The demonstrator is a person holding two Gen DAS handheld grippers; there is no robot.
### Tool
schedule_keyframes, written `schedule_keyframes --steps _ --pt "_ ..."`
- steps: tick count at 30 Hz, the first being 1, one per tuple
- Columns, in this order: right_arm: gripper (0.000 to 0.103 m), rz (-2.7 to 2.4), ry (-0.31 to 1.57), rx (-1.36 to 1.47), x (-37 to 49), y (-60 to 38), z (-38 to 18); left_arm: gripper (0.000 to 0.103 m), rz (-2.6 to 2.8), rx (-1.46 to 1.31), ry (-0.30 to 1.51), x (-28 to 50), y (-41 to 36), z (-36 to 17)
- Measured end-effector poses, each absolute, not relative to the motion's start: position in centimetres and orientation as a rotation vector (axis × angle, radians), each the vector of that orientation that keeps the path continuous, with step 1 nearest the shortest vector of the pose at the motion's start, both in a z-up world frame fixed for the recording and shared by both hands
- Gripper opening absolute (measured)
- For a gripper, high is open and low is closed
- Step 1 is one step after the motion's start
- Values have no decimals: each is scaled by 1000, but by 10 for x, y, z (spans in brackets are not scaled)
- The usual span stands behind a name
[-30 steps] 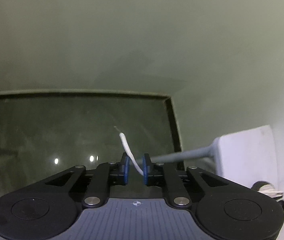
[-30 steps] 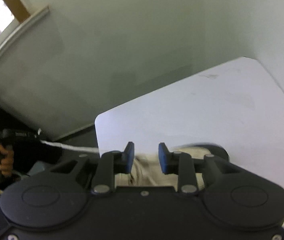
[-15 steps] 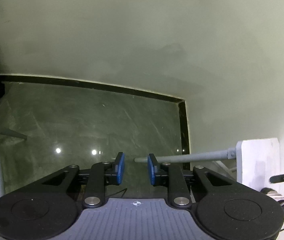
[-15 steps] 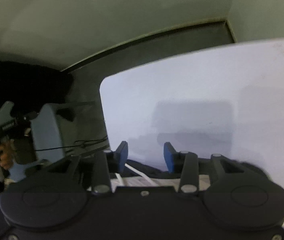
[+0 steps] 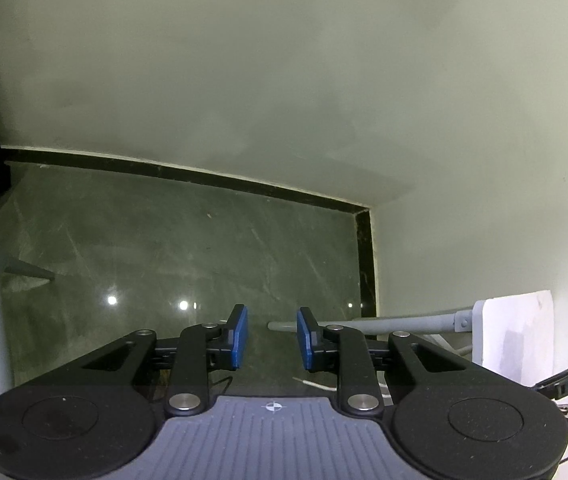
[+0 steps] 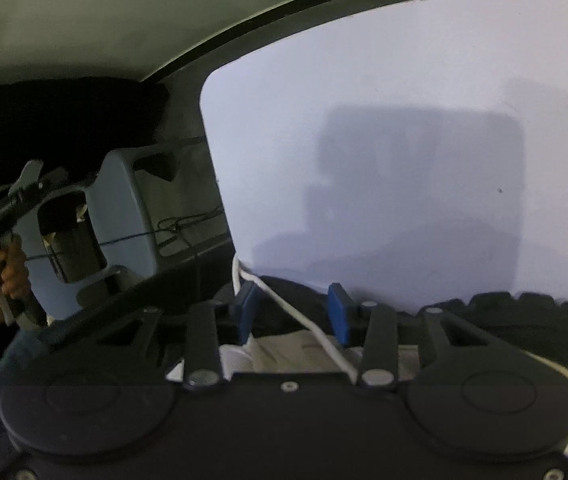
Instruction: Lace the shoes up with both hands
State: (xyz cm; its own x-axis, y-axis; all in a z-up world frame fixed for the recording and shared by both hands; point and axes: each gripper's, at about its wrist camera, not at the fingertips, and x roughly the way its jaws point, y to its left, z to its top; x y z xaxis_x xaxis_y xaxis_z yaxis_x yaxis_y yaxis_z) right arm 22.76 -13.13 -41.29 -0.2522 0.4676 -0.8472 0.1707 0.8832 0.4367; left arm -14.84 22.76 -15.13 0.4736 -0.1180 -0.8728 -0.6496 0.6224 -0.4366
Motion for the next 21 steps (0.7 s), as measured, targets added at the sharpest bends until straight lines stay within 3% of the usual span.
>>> schedule_keyframes --steps 1,6,11,13,18,21 --pt "0 311 1822 457 229 -129 -410 22 376 -864 1049 -146 229 -152" --pt "0 215 1692 351 233 -136 -380 23 337 -842 1027 -129 231 -145" --pt "0 -372 1333 305 206 -182 -324 26 300 -838 985 -113 233 -136" --pt "3 -501 1282 317 190 -189 -313 26 282 -850 974 -106 232 -134" --pt "24 -643 1188 268 165 -179 -287 26 222 -821 980 -95 226 -129" --pt "29 -558 1185 360 169 -156 -278 27 206 -820 978 -92 224 -127"
